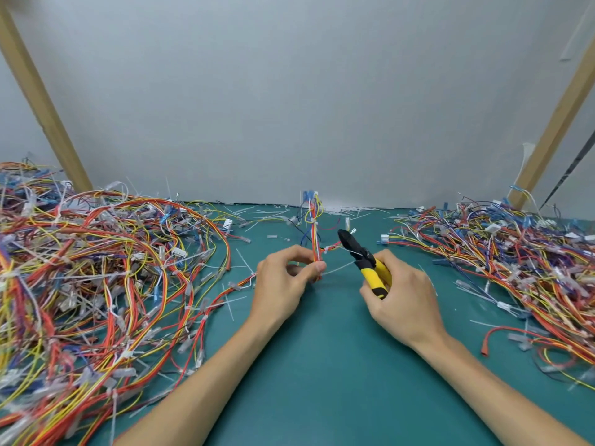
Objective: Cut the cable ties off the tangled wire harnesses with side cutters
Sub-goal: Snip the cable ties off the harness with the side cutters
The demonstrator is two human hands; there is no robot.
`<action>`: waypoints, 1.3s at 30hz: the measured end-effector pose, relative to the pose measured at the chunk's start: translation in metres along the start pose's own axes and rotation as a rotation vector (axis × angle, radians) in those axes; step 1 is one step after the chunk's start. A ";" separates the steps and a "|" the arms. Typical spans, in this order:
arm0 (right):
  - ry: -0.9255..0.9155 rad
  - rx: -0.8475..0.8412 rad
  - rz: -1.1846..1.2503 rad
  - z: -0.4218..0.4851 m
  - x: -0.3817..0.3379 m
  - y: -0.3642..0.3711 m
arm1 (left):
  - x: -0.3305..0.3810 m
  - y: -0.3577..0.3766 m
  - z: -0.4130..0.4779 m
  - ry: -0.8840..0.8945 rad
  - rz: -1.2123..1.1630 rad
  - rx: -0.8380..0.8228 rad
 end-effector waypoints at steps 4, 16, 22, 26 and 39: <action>0.007 -0.053 -0.030 0.002 -0.001 0.002 | -0.005 -0.002 0.004 -0.089 -0.115 -0.073; 0.032 -0.053 -0.078 0.002 0.002 0.006 | -0.010 -0.011 0.005 -0.146 -0.448 -0.268; -0.005 -0.009 -0.002 0.004 0.004 0.003 | -0.011 -0.013 0.007 -0.120 -0.482 -0.291; -0.035 0.011 0.038 0.006 0.002 0.002 | -0.011 -0.010 0.008 -0.086 -0.426 -0.291; -0.039 0.015 -0.226 0.011 0.019 -0.002 | -0.015 -0.005 0.011 -0.055 -0.257 -0.281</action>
Point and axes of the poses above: each hand's wrist, its own z-axis towards the middle knuckle, its own y-axis out of the palm, x = y × z, the point moved 4 cm from there along z, towards the middle knuckle, and after that the axes turned 11 degrees about -x, right-handed, at the moved point
